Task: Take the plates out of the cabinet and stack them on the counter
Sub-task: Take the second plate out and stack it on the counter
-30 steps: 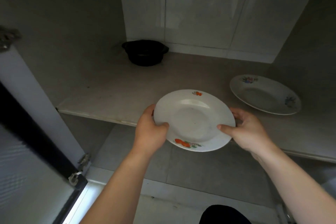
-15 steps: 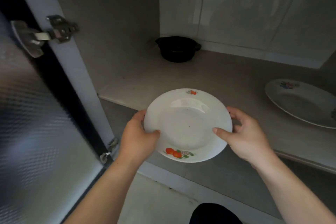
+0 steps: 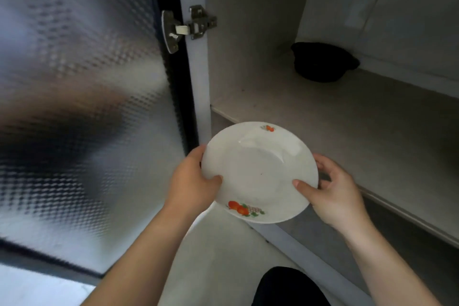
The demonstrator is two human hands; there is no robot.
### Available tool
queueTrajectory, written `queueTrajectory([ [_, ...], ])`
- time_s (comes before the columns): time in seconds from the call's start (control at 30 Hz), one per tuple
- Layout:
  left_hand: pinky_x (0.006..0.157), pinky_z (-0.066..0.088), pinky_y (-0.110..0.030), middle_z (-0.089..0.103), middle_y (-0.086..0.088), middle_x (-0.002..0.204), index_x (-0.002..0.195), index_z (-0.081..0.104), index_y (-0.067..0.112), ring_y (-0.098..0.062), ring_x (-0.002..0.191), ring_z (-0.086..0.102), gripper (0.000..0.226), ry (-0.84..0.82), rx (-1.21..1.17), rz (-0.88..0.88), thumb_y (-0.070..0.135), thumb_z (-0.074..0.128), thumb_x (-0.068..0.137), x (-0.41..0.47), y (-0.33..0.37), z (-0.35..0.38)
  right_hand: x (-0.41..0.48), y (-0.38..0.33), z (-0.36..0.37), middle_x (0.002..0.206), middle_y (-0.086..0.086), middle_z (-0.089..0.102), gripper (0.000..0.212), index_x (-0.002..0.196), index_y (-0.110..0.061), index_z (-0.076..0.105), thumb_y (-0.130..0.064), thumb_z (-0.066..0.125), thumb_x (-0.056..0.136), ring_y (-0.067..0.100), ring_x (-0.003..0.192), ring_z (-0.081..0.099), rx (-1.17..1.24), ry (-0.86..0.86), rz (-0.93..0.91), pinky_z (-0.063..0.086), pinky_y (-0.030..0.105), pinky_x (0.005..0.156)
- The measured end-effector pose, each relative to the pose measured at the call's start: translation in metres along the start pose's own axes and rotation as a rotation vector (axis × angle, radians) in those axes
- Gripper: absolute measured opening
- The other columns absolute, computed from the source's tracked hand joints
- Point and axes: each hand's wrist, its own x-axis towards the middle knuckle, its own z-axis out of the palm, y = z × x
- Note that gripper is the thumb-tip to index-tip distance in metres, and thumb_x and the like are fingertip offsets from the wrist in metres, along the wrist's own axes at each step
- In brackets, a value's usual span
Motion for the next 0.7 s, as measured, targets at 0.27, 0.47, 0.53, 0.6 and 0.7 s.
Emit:
queueTrajectory([
  [0.27,0.084,0.053,-0.042,0.064,0.003,0.112,0.121,0.052,0.026,-0.024,0.097,0.064,0.056,-0.029,-0.007,-0.125,0.013,0.070,0.070,-0.015,-0.008,-0.028,-0.010,-0.023,0.017,0.102,-0.014,0.058,0.058,0.124,-0.028,0.052,-0.008,0.073,0.075,0.019,0.096,0.063,-0.168,-0.061,0.023,0.050,0.033,0.080],
  [0.47,0.083,0.051,-0.036,0.062,0.003,0.115,0.123,0.050,0.025,-0.024,0.096,0.064,0.056,-0.062,0.042,-0.236,0.013,0.068,0.071,-0.029,0.012,-0.073,-0.026,-0.079,0.028,0.096,-0.010,0.061,0.052,0.118,-0.023,0.057,-0.001,0.070,0.073,0.021,0.097,0.062,-0.257,-0.117,0.083,0.048,0.033,0.083],
  [0.53,0.083,0.048,-0.031,0.060,0.004,0.118,0.126,0.048,0.025,-0.022,0.098,0.062,0.056,-0.059,0.071,-0.286,0.013,0.066,0.074,-0.038,0.028,-0.098,-0.037,-0.103,0.029,0.107,-0.005,0.064,0.055,0.121,-0.021,0.055,-0.004,0.072,0.072,0.022,0.104,0.061,-0.301,-0.138,0.125,0.048,0.035,0.088],
  [0.6,0.081,0.044,-0.027,0.059,0.005,0.120,0.128,0.046,0.026,-0.021,0.100,0.060,0.057,-0.056,0.065,-0.368,0.012,0.064,0.075,-0.048,0.046,-0.124,-0.048,-0.128,0.027,0.117,-0.001,0.063,0.059,0.125,-0.023,0.051,-0.009,0.072,0.072,0.023,0.109,0.060,-0.336,-0.172,0.168,0.049,0.041,0.093],
  [0.7,0.077,0.046,-0.028,0.059,0.006,0.117,0.126,0.046,0.029,-0.022,0.098,0.060,0.057,-0.040,0.042,-0.476,0.009,0.060,0.074,-0.068,0.083,-0.166,-0.067,-0.174,0.018,0.122,-0.003,0.061,0.061,0.126,-0.028,0.047,-0.015,0.072,0.072,0.022,0.112,0.058,-0.375,-0.239,0.201,0.049,0.046,0.094],
])
